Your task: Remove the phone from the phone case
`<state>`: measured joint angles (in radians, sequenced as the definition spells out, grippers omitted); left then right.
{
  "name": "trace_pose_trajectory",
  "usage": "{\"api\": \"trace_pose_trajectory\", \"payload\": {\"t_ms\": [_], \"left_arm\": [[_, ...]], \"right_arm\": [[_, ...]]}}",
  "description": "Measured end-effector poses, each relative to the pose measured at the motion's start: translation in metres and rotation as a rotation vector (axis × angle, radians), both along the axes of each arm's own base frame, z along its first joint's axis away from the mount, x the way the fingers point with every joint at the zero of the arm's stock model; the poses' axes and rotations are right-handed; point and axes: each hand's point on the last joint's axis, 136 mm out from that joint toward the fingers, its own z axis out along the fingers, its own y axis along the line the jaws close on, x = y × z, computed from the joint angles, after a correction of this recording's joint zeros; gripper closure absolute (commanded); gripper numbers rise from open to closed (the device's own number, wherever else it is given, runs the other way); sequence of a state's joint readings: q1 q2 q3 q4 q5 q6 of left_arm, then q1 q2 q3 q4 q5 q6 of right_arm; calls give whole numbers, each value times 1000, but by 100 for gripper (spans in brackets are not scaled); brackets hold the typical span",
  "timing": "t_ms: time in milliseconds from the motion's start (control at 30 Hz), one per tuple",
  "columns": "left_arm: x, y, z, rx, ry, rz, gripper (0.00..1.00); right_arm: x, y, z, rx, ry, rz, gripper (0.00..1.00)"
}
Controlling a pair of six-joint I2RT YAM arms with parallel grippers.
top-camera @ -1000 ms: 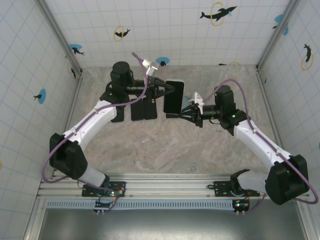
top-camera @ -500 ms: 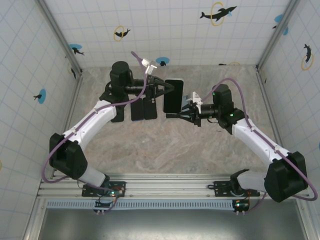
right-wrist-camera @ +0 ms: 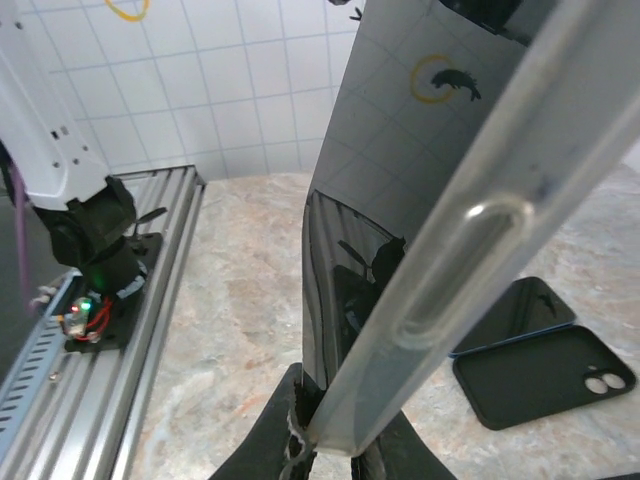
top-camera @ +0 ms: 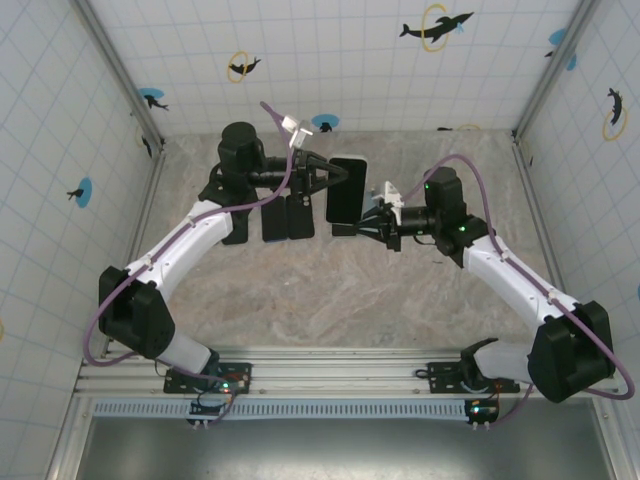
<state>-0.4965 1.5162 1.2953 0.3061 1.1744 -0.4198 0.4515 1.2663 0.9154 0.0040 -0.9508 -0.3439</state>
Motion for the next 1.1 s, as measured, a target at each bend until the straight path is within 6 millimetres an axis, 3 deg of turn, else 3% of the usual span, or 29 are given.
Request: {"api": "trace_pose_trajectory", "payload": {"t_ms": [233, 400, 500, 533, 667, 733, 800, 967, 1100], "left_arm": [[5, -2, 1, -23, -6, 46, 100], [14, -2, 8, -43, 12, 118, 100], [6, -8, 15, -56, 26, 114, 100], [6, -7, 16, -55, 39, 114, 100], [-12, -17, -7, 6, 153, 42, 100], [-20, -20, -15, 23, 183, 10, 100], [-16, -17, -17, 26, 213, 28, 100], [14, -4, -18, 16, 276, 153, 100], [36, 4, -15, -14, 375, 257, 100]], "right_arm": [[16, -1, -3, -57, -127, -89, 100], [40, -6, 2, -96, -238, -203, 100], [61, -12, 6, -114, -280, -283, 100], [66, -13, 12, -109, -311, -306, 100], [81, -13, 77, 16, -475, -370, 100], [81, -18, 93, 55, -497, -394, 100], [81, -22, 100, 84, -494, -409, 100], [71, -40, 91, 127, -384, -445, 92], [69, -57, 70, 167, -202, -505, 77]]}}
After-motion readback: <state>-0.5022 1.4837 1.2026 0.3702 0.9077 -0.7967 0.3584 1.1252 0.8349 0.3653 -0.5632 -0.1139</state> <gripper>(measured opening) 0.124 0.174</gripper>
